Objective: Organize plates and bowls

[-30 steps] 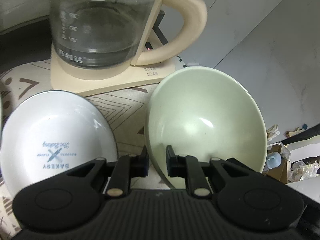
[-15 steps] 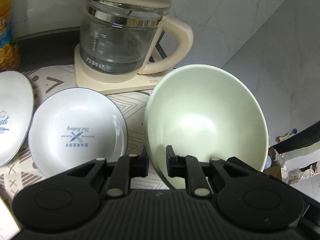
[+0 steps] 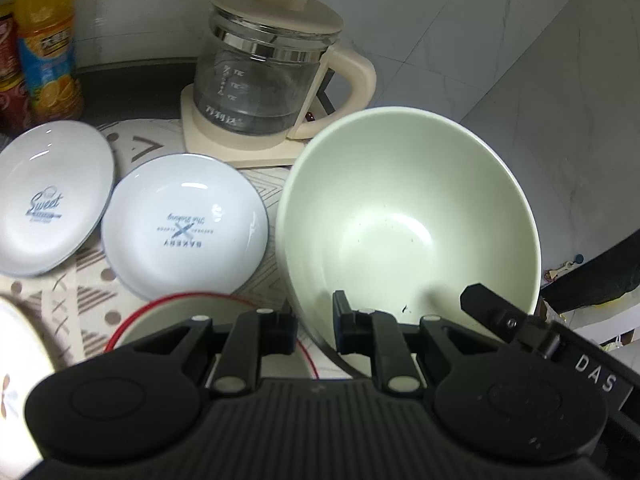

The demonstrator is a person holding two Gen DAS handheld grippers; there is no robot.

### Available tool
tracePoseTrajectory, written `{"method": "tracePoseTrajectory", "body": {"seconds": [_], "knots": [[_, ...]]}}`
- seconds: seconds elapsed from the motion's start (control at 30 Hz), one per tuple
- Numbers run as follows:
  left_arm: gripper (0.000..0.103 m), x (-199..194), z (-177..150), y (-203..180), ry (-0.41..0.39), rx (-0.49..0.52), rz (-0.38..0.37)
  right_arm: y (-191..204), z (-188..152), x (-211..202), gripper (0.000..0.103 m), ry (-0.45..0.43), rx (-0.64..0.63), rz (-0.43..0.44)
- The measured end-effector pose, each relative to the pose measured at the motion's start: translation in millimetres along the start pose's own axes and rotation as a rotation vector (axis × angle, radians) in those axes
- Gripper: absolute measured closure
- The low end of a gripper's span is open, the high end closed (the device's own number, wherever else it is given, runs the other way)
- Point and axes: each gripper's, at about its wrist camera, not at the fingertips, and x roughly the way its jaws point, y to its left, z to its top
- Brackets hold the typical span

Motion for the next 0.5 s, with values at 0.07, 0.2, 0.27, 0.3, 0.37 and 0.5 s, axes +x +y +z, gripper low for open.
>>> {"method": "tracePoseTrajectory", "body": {"seconds": [0.07, 0.2, 0.27, 0.3, 0.37, 0.5], "knots": [[0.088, -7.3, -5.8, 0.7, -0.011, -0.008, 0.011, 1.7, -3.2, -5.0, 0.077, -0.003, -0.01, 0.014], [0.087, -21.1, -15.2, 3.8, -0.025, -0.021, 0.026, 3.7, -9.2, -11.6, 0.077, 0.004, -0.021, 0.043], [0.087, -27.4, -19.7, 6.2, -0.033, -0.028, 0.033, 5.4, -12.2, -14.2, 0.077, 0.013, -0.026, 0.058], [0.087, -30.9, -22.1, 7.2, -0.037, -0.031, 0.037, 6.6, -13.8, -15.4, 0.077, 0.015, -0.032, 0.064], [0.087, -36.6, -27.4, 10.4, -0.04, -0.041, 0.045, 9.6, -18.2, -18.4, 0.077, 0.019, -0.046, 0.075], [0.088, -44.6, -39.8, 19.5, -0.038, -0.065, 0.062, 13.8, -29.5, -21.3, 0.077, 0.042, -0.064, 0.093]]}}
